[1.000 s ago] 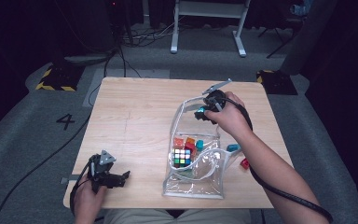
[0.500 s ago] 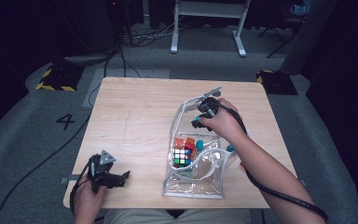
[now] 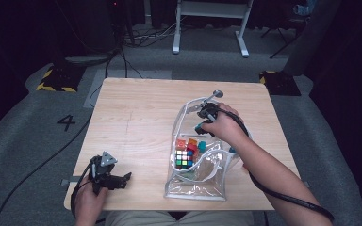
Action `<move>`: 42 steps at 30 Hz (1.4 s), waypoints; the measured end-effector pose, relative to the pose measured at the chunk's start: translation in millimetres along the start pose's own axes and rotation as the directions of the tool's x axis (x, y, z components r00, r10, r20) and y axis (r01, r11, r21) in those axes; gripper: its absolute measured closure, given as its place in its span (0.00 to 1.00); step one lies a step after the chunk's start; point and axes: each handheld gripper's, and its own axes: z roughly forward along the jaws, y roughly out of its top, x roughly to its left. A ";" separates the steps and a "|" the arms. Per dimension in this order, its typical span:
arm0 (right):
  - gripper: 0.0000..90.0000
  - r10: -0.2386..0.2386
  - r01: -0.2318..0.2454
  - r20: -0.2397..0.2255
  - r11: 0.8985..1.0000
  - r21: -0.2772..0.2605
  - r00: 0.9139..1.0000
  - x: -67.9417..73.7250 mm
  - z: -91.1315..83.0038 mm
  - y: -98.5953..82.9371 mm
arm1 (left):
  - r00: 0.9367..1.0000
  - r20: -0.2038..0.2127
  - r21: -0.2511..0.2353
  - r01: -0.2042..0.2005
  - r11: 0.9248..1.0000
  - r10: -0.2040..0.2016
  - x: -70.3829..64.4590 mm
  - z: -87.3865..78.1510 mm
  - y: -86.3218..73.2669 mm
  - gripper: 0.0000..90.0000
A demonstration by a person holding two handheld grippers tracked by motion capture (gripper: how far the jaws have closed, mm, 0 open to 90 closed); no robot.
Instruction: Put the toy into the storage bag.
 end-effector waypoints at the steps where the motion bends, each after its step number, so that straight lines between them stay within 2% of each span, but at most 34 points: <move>1: 0.65 -0.003 0.003 0.002 1.000 0.015 1.000 0.5 0.7 0.2 | 1.000 0.000 0.000 0.000 1.000 0.000 0.0 0.0 0.0 0.00; 10: 0.65 -0.028 0.026 0.026 0.998 0.056 0.999 2.0 5.3 -1.2 | 1.000 0.000 0.000 -0.001 1.000 0.001 0.0 0.0 0.0 0.00; 12: 0.63 -0.026 0.025 0.017 0.998 0.056 1.000 2.0 5.7 -0.9 | 1.000 0.000 0.000 0.000 1.000 0.000 0.0 0.0 0.0 0.00; 15: 0.57 -0.018 0.018 0.001 0.999 0.035 1.000 3.7 6.6 -1.2 | 1.000 0.000 0.000 0.000 1.000 0.000 0.0 0.0 0.0 0.00; 18: 0.54 -0.036 0.036 -0.002 0.999 0.024 0.999 4.6 5.7 -2.0 | 1.000 0.000 0.000 0.000 1.000 0.000 0.0 0.0 0.0 0.00; 20: 0.53 -0.030 0.030 -0.021 1.000 0.006 0.999 4.5 5.4 -2.9 | 1.000 0.000 0.000 0.000 1.000 0.000 -0.1 0.0 0.0 0.00; 21: 0.52 -0.034 0.034 -0.007 0.999 0.008 0.999 4.7 4.0 -3.1 | 1.000 0.000 0.000 0.000 1.000 0.000 0.0 0.0 0.0 0.00; 22: 0.52 -0.030 0.030 -0.022 1.000 -0.003 0.999 4.7 3.6 -3.5 | 1.000 0.000 0.000 0.000 1.000 0.000 0.0 0.0 0.0 0.00; 25: 0.49 -0.035 0.035 -0.023 0.999 -0.026 0.999 4.9 -1.4 -3.7 | 1.000 0.000 0.000 0.000 1.000 0.000 0.0 0.0 0.0 0.00; 27: 0.48 -0.049 0.048 -0.012 0.998 -0.049 0.999 5.2 -7.3 -3.3 | 1.000 0.000 -0.002 0.002 1.000 -0.002 -0.1 0.1 0.0 0.00; 34: 0.46 -0.033 0.026 -0.040 0.987 -0.159 0.999 7.8 -38.6 -4.8 | 1.000 -0.001 -0.002 0.002 1.000 -0.002 -0.2 0.1 0.0 0.00; 37: 0.46 -0.032 0.021 -0.048 0.975 -0.222 0.998 7.0 -56.8 -6.3 | 1.000 0.000 0.000 0.000 1.000 0.000 0.0 0.0 0.0 0.00; 42: 0.45 0.000 -0.018 -0.056 0.951 -0.309 0.998 1.3 -91.5 -11.1 | 1.000 0.005 -0.001 0.001 1.000 -0.001 0.1 0.3 0.3 0.00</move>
